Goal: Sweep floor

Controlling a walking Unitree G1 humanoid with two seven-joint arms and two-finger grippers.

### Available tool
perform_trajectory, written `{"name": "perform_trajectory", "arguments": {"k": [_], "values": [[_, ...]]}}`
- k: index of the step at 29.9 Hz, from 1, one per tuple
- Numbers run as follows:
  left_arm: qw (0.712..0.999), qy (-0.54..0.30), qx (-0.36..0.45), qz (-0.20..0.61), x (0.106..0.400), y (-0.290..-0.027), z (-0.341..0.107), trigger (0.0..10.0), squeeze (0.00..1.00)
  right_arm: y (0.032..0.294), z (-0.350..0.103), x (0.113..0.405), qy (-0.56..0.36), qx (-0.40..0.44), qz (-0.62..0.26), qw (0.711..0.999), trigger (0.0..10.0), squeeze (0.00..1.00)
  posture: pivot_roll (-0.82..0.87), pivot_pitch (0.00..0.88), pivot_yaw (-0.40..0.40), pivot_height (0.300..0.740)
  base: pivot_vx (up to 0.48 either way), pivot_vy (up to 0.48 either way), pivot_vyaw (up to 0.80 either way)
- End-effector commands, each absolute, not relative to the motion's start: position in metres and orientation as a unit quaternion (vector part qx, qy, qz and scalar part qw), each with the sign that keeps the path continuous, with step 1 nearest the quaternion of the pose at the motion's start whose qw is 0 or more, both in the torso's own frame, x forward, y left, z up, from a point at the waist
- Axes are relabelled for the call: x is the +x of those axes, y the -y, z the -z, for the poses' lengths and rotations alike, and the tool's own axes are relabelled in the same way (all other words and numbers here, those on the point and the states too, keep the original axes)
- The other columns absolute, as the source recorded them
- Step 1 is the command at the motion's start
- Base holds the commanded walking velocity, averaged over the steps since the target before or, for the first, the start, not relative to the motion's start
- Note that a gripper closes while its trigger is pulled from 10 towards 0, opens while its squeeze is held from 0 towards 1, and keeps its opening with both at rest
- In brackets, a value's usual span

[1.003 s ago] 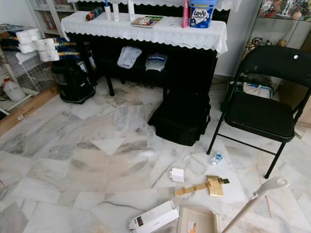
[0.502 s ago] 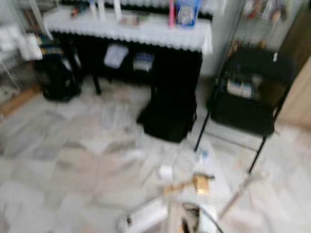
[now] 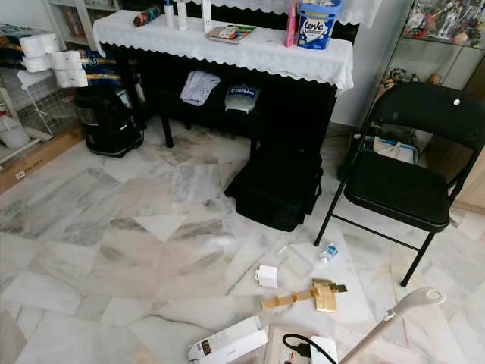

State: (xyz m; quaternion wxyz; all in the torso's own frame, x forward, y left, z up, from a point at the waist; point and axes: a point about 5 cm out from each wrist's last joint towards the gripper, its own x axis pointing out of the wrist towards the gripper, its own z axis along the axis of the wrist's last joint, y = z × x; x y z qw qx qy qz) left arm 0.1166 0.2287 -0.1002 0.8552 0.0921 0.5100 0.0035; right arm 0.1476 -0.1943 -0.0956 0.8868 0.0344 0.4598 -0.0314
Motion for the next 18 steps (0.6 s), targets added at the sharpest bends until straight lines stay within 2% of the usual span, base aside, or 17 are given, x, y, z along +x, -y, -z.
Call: {"name": "perform_trajectory", "arguments": {"k": [1, 6, 18], "values": [[0.863, -0.492, 0.108, -0.026, 0.119, -0.24, 0.096, 10.0, 0.0, 0.202, 0.088, 0.156, -0.419, 0.015, 0.044, 0.907, 10.0, 0.0, -0.05, 0.004, -0.059, 0.74, 0.0, 0.0, 0.0], [0.862, -0.491, 0.12, -0.037, 0.118, -0.249, 0.094, 10.0, 0.0, 0.21, 0.075, 0.158, -0.339, -0.001, 0.043, 0.94, 10.0, 0.0, -0.07, 0.012, -0.054, 0.74, 0.0, 0.0, 0.0], [0.868, -0.477, 0.132, -0.046, 0.13, -0.247, 0.091, 10.0, 0.0, 0.204, 0.058, 0.165, -0.267, 0.003, 0.047, 0.962, 10.0, 0.0, -0.08, 0.002, -0.054, 0.74, 0.0, 0.0, 0.0]]}}
